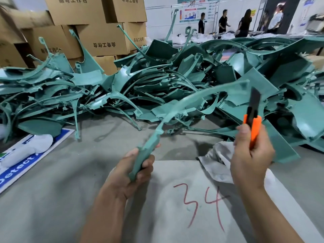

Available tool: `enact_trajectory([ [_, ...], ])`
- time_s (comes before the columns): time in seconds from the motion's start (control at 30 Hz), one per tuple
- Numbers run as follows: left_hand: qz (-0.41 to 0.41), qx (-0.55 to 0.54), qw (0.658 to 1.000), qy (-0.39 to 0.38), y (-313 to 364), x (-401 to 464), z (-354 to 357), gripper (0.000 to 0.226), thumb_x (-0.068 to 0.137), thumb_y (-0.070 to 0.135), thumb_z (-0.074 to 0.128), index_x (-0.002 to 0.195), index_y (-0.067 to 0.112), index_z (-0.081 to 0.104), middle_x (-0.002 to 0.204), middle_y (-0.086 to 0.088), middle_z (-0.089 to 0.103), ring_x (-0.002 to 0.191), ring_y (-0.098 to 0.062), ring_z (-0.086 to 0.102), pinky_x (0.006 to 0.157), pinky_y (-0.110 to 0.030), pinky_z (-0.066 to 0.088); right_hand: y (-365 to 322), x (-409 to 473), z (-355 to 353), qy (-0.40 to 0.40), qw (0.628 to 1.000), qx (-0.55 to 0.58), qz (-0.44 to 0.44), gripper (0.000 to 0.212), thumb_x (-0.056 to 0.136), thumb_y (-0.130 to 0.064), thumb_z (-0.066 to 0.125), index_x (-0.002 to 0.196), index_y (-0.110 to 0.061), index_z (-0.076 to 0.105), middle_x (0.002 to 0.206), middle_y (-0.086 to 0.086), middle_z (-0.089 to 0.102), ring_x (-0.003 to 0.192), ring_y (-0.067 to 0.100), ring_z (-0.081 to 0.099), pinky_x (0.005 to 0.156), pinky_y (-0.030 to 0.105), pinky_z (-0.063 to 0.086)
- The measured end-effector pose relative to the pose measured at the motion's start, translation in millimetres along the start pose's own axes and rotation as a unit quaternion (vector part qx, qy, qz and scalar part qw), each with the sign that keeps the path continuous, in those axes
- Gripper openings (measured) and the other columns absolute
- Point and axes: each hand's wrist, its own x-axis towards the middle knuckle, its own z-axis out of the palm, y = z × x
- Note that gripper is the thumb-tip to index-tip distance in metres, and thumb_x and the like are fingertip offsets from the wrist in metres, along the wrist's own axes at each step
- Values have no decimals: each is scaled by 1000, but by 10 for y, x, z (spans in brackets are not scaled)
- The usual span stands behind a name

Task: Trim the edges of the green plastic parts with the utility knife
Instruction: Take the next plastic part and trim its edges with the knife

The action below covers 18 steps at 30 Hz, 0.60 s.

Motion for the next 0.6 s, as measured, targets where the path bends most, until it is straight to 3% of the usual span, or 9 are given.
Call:
enact_trajectory([
  [0.13,71,71,993,55,-180,117,264,25,107,7,35,121,1,55,66,-5,53,44,-11,43,38,-19,38,-104,-88,160,-201,929,168,262,57,77,-79,70,85,-23,70,67,2,57,54,20,50,50,34,44],
  [0.2,96,55,993,43,-254,135,375,29,106,8,41,129,1,58,98,-14,73,77,-27,71,66,-35,60,-140,-160,248,-242,881,246,325,75,62,-88,75,93,-20,76,72,12,59,58,24,52,58,34,47],
  [0.23,103,39,993,32,-280,138,396,31,106,8,42,132,3,58,117,-18,72,103,-37,71,86,-46,59,-143,-196,279,-248,866,279,334,82,61,-88,77,101,-16,76,79,20,59,66,29,54,69,41,50],
  [0.3,114,22,993,8,-312,128,404,33,106,10,44,136,8,58,134,-20,65,128,-43,58,96,-51,53,-156,-253,321,-253,845,340,326,79,63,-83,80,107,-17,78,97,25,59,86,39,53,83,55,45],
  [0.37,115,-4,993,-18,-331,131,418,34,105,13,48,138,12,57,140,-21,60,126,-41,60,86,-45,60,-140,-261,322,-264,823,386,321,73,56,-81,85,101,-24,80,96,21,67,77,38,59,76,48,53],
  [0.43,119,-35,991,-45,-337,139,440,42,103,11,48,145,10,47,145,-30,52,128,-56,51,90,-60,55,-147,-231,289,-259,795,434,336,81,49,-81,87,100,-20,74,82,9,67,56,26,57,51,29,51],
  [0.47,131,-50,988,-60,-339,151,440,46,103,6,47,148,7,41,147,-33,48,128,-62,47,93,-69,50,-150,-219,265,-256,793,439,335,86,48,-80,89,103,-17,69,77,6,64,50,20,54,42,24,45],
  [0.53,162,-81,982,-60,-338,178,443,54,99,-7,45,151,5,37,150,-28,48,132,-54,49,96,-63,51,-142,-207,239,-262,827,397,302,79,54,-66,96,105,-14,64,74,3,62,51,16,52,38,22,41],
  [0.6,173,-90,978,-68,-344,179,444,58,96,-13,45,151,2,37,151,-25,49,136,-44,50,102,-52,52,-136,-207,234,-263,872,318,264,41,66,-35,98,96,-21,73,71,2,65,50,15,49,41,22,40],
])
